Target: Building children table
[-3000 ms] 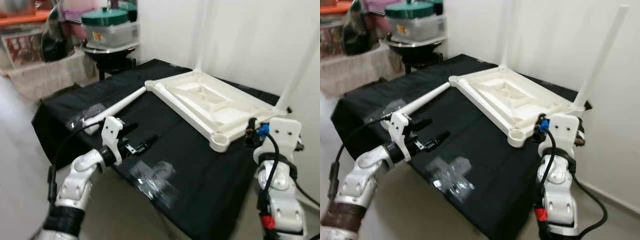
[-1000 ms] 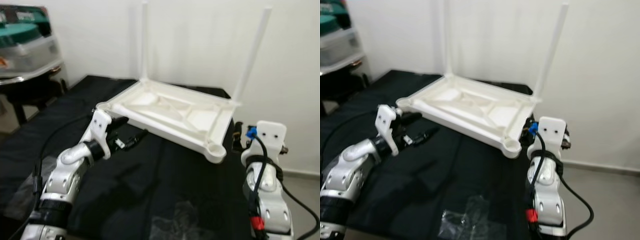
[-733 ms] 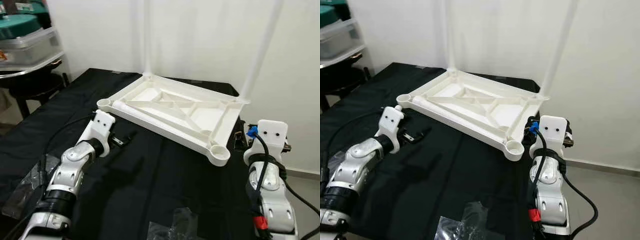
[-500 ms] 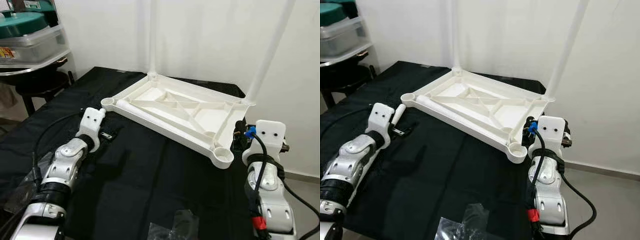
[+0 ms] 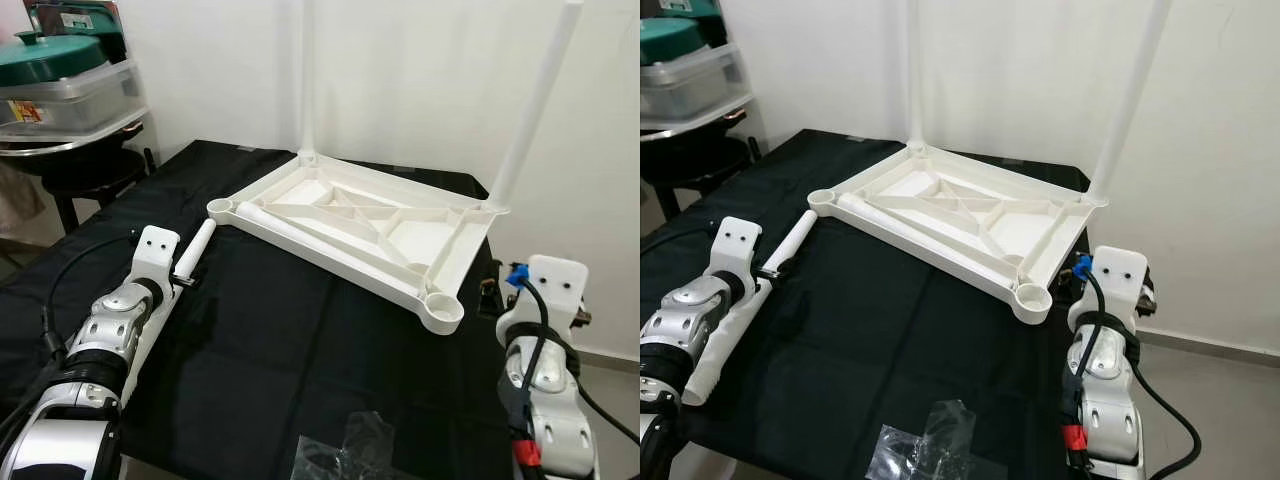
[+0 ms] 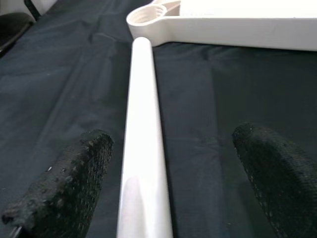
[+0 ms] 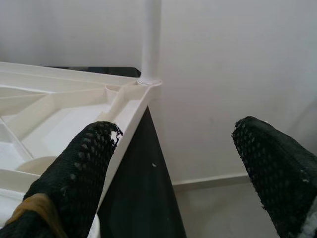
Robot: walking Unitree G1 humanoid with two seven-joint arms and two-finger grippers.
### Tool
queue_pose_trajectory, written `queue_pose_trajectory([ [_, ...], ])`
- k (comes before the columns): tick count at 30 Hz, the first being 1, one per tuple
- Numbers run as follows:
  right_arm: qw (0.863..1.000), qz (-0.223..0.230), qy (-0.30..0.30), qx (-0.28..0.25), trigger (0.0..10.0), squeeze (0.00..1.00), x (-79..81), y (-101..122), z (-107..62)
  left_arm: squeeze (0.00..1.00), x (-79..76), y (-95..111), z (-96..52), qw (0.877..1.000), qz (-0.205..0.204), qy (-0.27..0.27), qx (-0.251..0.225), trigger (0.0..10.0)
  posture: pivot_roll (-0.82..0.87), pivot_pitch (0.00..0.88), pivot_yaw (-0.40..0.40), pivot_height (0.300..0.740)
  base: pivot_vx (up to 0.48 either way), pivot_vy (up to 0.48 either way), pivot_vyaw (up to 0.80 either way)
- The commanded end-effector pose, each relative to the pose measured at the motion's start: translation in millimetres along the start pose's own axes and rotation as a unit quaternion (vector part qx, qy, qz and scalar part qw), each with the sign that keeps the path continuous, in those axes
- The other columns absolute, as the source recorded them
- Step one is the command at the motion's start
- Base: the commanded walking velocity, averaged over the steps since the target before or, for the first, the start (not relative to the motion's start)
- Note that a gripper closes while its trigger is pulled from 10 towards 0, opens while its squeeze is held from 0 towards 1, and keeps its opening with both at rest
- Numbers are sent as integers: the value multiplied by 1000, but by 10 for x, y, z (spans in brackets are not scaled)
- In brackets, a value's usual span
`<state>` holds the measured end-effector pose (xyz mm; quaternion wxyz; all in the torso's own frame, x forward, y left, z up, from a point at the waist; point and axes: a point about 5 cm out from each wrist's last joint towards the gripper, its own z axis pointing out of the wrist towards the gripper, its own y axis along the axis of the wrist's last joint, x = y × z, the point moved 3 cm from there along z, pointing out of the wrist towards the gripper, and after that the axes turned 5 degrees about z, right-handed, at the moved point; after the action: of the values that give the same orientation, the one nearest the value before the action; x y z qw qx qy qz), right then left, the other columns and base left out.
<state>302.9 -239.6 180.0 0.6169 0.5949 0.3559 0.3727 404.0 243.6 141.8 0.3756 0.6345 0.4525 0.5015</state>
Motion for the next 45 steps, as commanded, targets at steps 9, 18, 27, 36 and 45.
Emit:
queue_pose_trajectory([
  [9, 998, 15, -16, 54, 10000, 0, -85, -206, -28, 0, 30, -32, 48, 999, 12, -3, 29, 10000, -26, 0, 20, 740, 0, 0, 0],
  [18, 996, 29, -22, 86, 10000, 0, -132, -308, -47, 0, 255, -4, 37, 998, 18, 46, 45, 10000, -32, 0, 22, 740, 0, 0, 0],
  [27, 992, 36, -24, 115, 10000, 0, -150, -402, -73, 0, 68, -309, 18, 993, 3, -7, 120, 10000, -35, 0, 21, 740, 0, 0, 0],
  [36, 988, 47, -24, 142, 10000, 0, -163, -490, -101, 0, -28, -543, -41, 983, -11, -33, 180, 10000, -40, 0, 27, 740, 0, 0, 0],
  [45, 979, 82, -21, 184, 10000, 0, -147, -621, -144, 0, -41, -726, -123, 971, -75, -36, 224, 10000, -44, 0, 27, 740, 0, 0, 0],
])
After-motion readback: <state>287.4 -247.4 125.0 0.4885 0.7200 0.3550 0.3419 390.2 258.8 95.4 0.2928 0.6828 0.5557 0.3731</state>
